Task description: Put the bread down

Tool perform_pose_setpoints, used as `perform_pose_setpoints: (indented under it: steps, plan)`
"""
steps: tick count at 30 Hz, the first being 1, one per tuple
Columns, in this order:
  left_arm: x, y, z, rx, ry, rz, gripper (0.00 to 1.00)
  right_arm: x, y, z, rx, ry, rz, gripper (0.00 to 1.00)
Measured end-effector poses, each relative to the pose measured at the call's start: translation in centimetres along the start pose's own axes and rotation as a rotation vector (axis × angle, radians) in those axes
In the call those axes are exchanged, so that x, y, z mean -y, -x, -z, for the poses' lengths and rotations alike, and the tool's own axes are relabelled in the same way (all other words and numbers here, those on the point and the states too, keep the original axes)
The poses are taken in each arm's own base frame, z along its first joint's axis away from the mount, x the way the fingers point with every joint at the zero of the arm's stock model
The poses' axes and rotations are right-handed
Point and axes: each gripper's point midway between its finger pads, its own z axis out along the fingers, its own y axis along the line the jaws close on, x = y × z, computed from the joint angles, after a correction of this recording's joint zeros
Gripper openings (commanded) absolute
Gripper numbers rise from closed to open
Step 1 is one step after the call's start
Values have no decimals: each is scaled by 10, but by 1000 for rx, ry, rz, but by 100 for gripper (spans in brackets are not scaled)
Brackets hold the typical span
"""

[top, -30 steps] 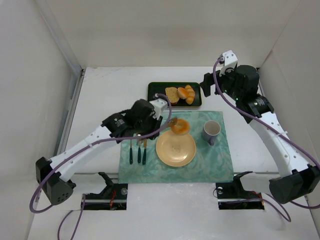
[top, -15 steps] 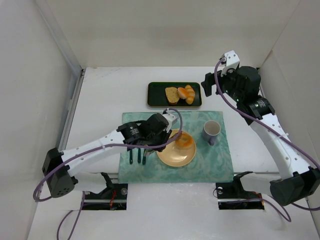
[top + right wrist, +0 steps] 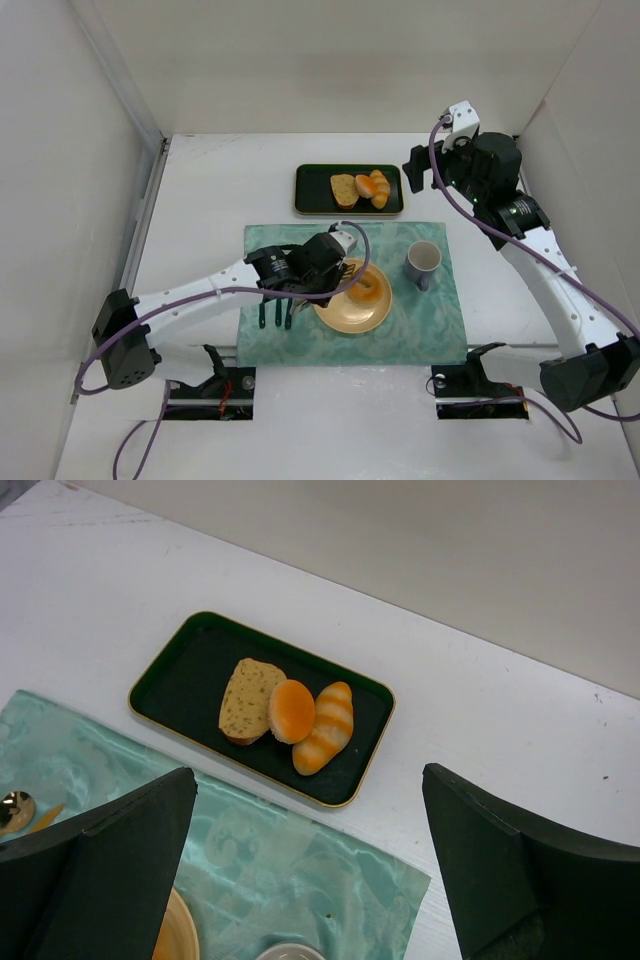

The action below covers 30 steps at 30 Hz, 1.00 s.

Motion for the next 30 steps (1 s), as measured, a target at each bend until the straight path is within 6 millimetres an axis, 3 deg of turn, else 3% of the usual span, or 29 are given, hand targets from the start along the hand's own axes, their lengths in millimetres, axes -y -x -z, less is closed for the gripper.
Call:
perform_pose_setpoints:
  steps: [4,11,19,25,30]
  plan:
    - [-1,0,0,4,13,4,41,0,0,0,0,0,0,100]
    - [-3,1,3,18,26,19,41,0,0,0,0,-1,0,100]
    - [-3,9,24,82,1,49,41,0,0,0,0,-3,0,100]
    - [-8,21,52,155,2,85,37,1,0,0,0,-3,0,100]
    - [-28,60,95,347,79,142,37,0,0,0,0,-3,0,100]
